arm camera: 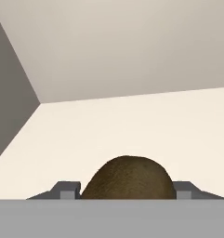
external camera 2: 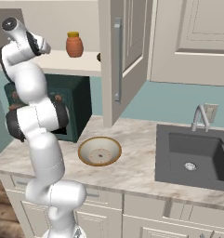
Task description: Open the cabinet. Pick the kiwi and kiwi from the cabinet and place them into the bowl. Then close the cabinet.
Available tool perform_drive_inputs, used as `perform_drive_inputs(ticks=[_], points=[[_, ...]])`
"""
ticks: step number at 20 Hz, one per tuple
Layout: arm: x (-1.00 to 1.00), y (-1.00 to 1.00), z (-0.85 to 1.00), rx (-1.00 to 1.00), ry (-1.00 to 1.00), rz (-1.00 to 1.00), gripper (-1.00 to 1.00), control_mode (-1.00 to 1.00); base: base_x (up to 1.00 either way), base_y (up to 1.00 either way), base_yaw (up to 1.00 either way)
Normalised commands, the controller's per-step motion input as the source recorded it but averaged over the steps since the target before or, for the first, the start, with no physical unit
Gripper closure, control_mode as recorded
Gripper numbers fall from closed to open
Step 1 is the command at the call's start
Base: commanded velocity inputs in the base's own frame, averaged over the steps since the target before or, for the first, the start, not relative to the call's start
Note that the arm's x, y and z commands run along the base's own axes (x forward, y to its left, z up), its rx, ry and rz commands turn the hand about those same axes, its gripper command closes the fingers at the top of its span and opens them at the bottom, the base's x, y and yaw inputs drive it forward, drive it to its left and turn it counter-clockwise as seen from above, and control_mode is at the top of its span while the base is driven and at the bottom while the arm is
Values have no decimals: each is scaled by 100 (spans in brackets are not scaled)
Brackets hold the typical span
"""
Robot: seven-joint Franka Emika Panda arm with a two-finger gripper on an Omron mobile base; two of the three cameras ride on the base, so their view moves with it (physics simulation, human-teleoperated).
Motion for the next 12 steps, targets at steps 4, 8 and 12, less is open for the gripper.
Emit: perform_drive_inputs(ticks=[4, 8, 12], points=[[-90, -50, 22, 0, -13, 0, 100, -100, 0, 0, 0], [-100, -76, 2, 0, -16, 0, 100, -100, 0, 0, 0], [-100, -94, 0, -2, -15, 0, 100, -100, 0, 0, 0]])
